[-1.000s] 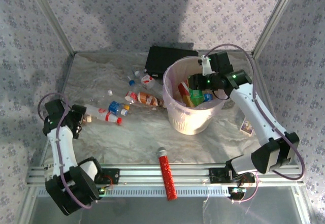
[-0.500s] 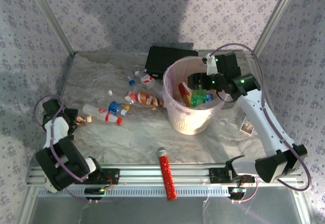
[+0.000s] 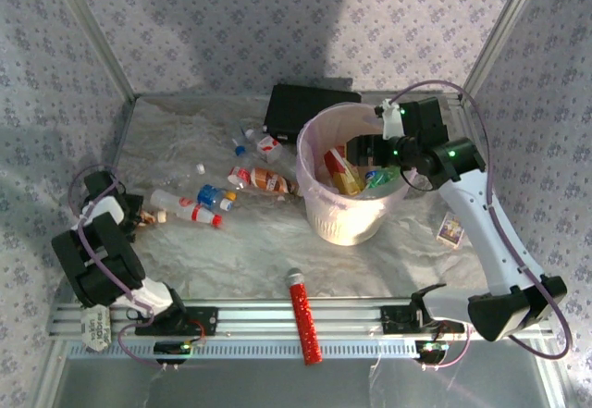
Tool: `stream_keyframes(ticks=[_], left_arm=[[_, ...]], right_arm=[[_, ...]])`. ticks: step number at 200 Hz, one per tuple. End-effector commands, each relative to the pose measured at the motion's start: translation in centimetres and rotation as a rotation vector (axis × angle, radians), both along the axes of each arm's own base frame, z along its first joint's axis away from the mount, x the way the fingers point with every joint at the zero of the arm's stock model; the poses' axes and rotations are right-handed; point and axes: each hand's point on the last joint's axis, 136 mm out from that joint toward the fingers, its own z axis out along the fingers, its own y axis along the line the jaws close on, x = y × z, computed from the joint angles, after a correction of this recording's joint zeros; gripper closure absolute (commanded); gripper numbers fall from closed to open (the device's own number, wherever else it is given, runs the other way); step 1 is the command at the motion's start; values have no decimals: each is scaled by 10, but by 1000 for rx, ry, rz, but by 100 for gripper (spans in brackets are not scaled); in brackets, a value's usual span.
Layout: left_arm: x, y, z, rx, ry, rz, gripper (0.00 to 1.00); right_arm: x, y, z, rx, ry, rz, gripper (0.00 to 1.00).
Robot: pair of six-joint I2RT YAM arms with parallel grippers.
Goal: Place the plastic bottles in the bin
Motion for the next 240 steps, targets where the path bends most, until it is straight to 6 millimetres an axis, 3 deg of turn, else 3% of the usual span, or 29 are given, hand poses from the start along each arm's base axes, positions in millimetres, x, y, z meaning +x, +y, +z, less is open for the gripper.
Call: stream_keyframes(ticks=[1,34,68,99,112,136,172,211,240], left_arm=[[9,0,3,36,5,-16,28],[8,-3,18,91,8,-36,39],[8,-8,48,155,-21,-83,42],[5,-20,92,215,-93,-153,43],[10,-34,117,240,-169,-229,49],[36,-88,168,209,-411,-522,58],[47,-175,222,82,-630,-874,73],[31,-283,276,-36,-859,-1264,80],[12,-335,310,-124,-1023,-1444,83]], right_arm=[[-9,-3,15,19,-16,-8,19],[-11,-4,20,20,-21,-11,19],[-11,-1,28,40,-33,2,19],[-11,5,42,64,-56,28,19],[-12,11,54,88,-84,53,20],[-16,34,82,174,-159,137,20],[-21,87,103,194,-197,296,21],[-16,146,114,248,-174,420,22],[-8,181,109,283,-124,489,22]])
